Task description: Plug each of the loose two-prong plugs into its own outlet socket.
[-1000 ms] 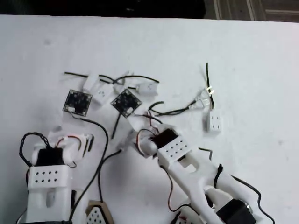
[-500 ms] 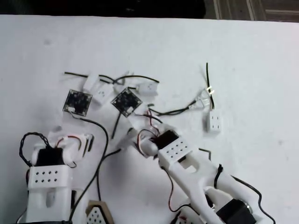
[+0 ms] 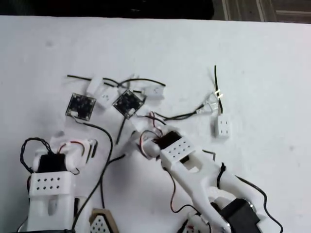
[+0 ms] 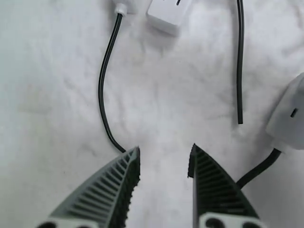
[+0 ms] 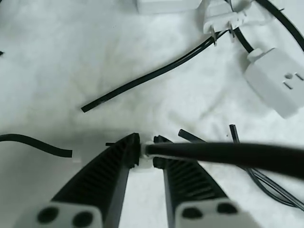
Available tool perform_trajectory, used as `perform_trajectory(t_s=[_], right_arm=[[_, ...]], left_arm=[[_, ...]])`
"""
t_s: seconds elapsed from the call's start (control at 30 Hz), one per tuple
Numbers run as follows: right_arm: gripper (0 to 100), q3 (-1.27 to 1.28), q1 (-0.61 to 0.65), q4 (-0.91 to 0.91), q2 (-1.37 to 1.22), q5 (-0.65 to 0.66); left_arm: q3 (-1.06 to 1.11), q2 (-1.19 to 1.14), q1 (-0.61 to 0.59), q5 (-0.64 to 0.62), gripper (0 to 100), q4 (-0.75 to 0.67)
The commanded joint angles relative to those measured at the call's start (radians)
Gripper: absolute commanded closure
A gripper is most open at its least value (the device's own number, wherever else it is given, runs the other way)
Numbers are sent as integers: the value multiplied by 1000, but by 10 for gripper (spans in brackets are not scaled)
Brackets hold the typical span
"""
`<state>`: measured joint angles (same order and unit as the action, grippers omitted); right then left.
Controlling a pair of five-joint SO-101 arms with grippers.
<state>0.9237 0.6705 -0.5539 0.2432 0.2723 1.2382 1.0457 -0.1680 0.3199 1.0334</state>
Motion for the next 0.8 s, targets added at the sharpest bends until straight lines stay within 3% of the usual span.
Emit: perform_trajectory(t_s=[0.0, 0.47, 0.77], right_arm=[[982, 37, -8, -8, -30, 15], [982, 18, -39, -84, -24, 9], [982, -25, -99, -93, 236, -40]], left_arm=[[-5, 10, -5, 8, 816, -12], [-5, 13, -7, 9, 816, -12], [-3, 15, -44, 3, 816, -29]])
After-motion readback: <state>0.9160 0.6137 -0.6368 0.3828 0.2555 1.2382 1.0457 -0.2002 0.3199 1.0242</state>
